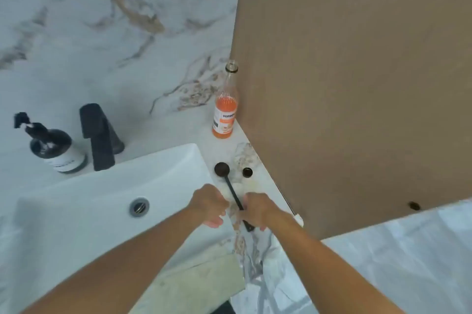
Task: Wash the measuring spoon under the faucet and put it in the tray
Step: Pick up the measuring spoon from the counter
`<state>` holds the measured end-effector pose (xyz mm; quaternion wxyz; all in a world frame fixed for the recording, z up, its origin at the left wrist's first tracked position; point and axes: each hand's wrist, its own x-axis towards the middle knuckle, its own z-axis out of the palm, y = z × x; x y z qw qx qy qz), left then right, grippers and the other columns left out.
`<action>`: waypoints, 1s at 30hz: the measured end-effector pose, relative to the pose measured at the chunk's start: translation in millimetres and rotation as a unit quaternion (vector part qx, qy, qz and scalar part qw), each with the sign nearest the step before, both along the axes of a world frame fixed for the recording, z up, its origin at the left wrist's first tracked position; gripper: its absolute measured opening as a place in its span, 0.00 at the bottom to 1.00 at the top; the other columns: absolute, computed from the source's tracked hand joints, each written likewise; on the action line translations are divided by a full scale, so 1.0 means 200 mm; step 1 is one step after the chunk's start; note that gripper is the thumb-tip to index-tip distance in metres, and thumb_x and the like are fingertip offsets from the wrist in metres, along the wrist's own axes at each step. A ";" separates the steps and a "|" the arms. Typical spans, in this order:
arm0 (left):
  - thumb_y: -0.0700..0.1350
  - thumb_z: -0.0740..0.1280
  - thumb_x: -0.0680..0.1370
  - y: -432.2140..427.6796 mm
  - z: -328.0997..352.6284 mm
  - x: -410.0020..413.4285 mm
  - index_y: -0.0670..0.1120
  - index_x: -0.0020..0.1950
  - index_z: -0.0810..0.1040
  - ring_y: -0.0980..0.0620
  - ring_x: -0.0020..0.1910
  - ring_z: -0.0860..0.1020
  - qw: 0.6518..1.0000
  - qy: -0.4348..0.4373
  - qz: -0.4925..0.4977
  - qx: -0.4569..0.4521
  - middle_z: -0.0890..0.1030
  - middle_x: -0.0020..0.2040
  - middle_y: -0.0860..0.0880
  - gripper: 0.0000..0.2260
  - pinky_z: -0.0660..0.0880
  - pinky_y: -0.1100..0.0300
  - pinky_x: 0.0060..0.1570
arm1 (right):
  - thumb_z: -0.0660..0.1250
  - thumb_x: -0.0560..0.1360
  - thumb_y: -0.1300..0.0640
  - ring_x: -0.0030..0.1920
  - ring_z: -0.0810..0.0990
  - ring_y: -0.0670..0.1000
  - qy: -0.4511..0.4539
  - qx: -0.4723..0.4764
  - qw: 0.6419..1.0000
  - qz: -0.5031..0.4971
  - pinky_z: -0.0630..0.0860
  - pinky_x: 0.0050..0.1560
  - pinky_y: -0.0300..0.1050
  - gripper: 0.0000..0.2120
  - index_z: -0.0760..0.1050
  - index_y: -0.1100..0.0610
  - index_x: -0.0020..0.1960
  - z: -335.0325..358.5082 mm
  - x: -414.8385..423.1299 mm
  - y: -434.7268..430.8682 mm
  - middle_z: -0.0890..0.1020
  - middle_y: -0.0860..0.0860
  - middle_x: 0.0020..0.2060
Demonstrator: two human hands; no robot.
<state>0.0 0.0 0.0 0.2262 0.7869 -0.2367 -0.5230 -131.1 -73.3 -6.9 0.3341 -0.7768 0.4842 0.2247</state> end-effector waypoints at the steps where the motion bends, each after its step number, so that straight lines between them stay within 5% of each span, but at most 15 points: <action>1: 0.40 0.70 0.75 -0.04 -0.07 -0.02 0.40 0.42 0.81 0.39 0.40 0.87 0.999 0.013 0.041 -0.007 0.87 0.44 0.39 0.04 0.85 0.45 0.43 | 0.65 0.76 0.50 0.44 0.81 0.58 -0.007 -0.012 1.000 -0.005 0.82 0.46 0.52 0.11 0.72 0.58 0.51 -0.06 -0.01 0.00 0.81 0.56 0.49; 3: 0.42 0.72 0.75 -0.10 -0.17 -0.06 0.43 0.40 0.81 0.40 0.38 0.87 0.994 0.009 0.106 -0.028 0.86 0.42 0.39 0.05 0.85 0.46 0.41 | 0.65 0.75 0.52 0.49 0.80 0.59 -0.037 -0.052 0.998 -0.024 0.77 0.44 0.50 0.11 0.72 0.59 0.52 -0.18 -0.05 -0.02 0.80 0.57 0.50; 6: 0.46 0.74 0.75 -0.17 -0.25 -0.11 0.46 0.43 0.80 0.42 0.34 0.86 0.983 0.016 0.176 -0.044 0.86 0.39 0.41 0.05 0.85 0.47 0.37 | 0.64 0.76 0.55 0.44 0.75 0.55 -0.075 -0.081 0.994 -0.019 0.70 0.39 0.46 0.07 0.67 0.55 0.45 -0.30 -0.08 -0.02 0.78 0.55 0.47; 13: 0.47 0.73 0.76 -0.20 -0.35 -0.12 0.46 0.45 0.80 0.41 0.32 0.86 0.964 0.013 0.262 -0.044 0.86 0.37 0.42 0.06 0.85 0.46 0.37 | 0.61 0.78 0.59 0.41 0.69 0.52 -0.130 -0.087 0.987 0.023 0.66 0.40 0.44 0.08 0.61 0.53 0.45 -0.37 -0.10 -0.02 0.68 0.49 0.44; 19: 0.46 0.72 0.75 -0.14 -0.35 -0.06 0.45 0.43 0.79 0.45 0.34 0.83 0.950 0.043 0.302 -0.071 0.86 0.41 0.42 0.05 0.85 0.52 0.38 | 0.62 0.77 0.62 0.35 0.67 0.50 -0.186 -0.009 0.983 -0.001 0.70 0.38 0.45 0.15 0.60 0.51 0.36 -0.38 -0.03 0.01 0.70 0.49 0.35; 23: 0.44 0.71 0.77 0.02 -0.31 0.10 0.44 0.42 0.79 0.45 0.35 0.84 0.921 0.107 0.346 -0.139 0.86 0.37 0.44 0.05 0.84 0.52 0.42 | 0.66 0.77 0.61 0.33 0.72 0.49 -0.233 0.058 0.970 -0.044 0.75 0.37 0.45 0.08 0.68 0.60 0.41 -0.37 0.12 0.11 0.74 0.52 0.35; 26: 0.45 0.68 0.79 0.17 -0.25 0.25 0.49 0.49 0.83 0.47 0.37 0.83 0.907 0.109 0.360 -0.189 0.84 0.36 0.47 0.04 0.83 0.56 0.41 | 0.68 0.75 0.62 0.27 0.72 0.41 -0.272 0.098 0.956 -0.060 0.71 0.29 0.31 0.09 0.68 0.59 0.40 -0.34 0.28 0.20 0.75 0.50 0.34; 30: 0.45 0.64 0.81 0.37 -0.21 0.41 0.49 0.44 0.85 0.49 0.38 0.80 0.904 0.104 0.355 -0.213 0.80 0.36 0.50 0.11 0.83 0.56 0.42 | 0.70 0.74 0.59 0.31 0.75 0.41 -0.246 0.135 0.960 -0.013 0.70 0.30 0.30 0.09 0.69 0.56 0.39 -0.29 0.50 0.33 0.77 0.48 0.36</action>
